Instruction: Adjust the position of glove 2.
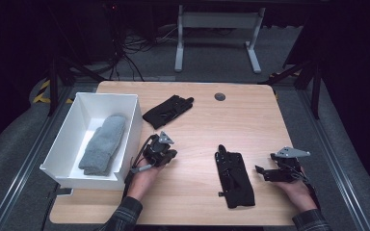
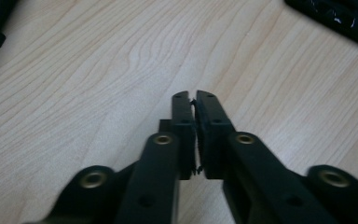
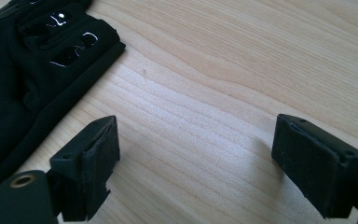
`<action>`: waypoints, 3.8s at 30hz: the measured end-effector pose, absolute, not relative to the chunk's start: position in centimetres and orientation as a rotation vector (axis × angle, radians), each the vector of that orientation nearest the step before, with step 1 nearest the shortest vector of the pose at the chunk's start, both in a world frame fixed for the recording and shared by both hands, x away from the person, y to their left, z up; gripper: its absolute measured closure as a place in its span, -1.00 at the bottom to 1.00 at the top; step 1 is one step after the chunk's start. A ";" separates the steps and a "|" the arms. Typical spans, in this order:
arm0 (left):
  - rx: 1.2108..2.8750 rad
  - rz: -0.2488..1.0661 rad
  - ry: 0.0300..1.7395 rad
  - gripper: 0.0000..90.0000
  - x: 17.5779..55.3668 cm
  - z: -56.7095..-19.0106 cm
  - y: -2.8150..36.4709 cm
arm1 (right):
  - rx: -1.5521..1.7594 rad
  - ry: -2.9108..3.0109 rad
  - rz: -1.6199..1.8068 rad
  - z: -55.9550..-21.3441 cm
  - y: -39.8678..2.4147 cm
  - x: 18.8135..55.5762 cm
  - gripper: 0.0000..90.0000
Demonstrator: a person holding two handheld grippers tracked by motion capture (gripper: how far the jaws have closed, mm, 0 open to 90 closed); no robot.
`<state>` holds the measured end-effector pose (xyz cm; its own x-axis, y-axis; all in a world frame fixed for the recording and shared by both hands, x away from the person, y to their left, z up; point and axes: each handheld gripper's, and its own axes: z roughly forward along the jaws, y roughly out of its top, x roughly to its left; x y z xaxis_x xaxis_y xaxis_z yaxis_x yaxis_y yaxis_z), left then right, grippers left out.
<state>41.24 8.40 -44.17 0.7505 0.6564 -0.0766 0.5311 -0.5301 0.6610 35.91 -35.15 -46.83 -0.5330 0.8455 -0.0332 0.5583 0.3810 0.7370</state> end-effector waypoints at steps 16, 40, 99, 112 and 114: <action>2.185 0.363 1.004 1.00 47.7 -42.7 8.0 | 1.211 2.242 0.960 -46.8 -35.2 35.9 -0.67; 2.098 0.399 1.208 1.00 54.8 -45.8 8.9 | 1.205 2.251 0.964 -46.8 -35.1 35.9 -0.68; 2.190 0.134 0.897 1.00 39.3 -44.2 6.4 | 1.188 2.260 0.968 -46.8 -35.0 35.9 -0.67; 2.266 0.237 1.009 1.00 43.6 -45.1 7.9 | 1.184 2.264 0.968 -46.8 -35.0 35.9 -0.67; 2.277 0.226 0.994 1.00 43.3 -45.2 7.9 | 1.183 2.264 0.970 -46.9 -35.0 35.9 -0.67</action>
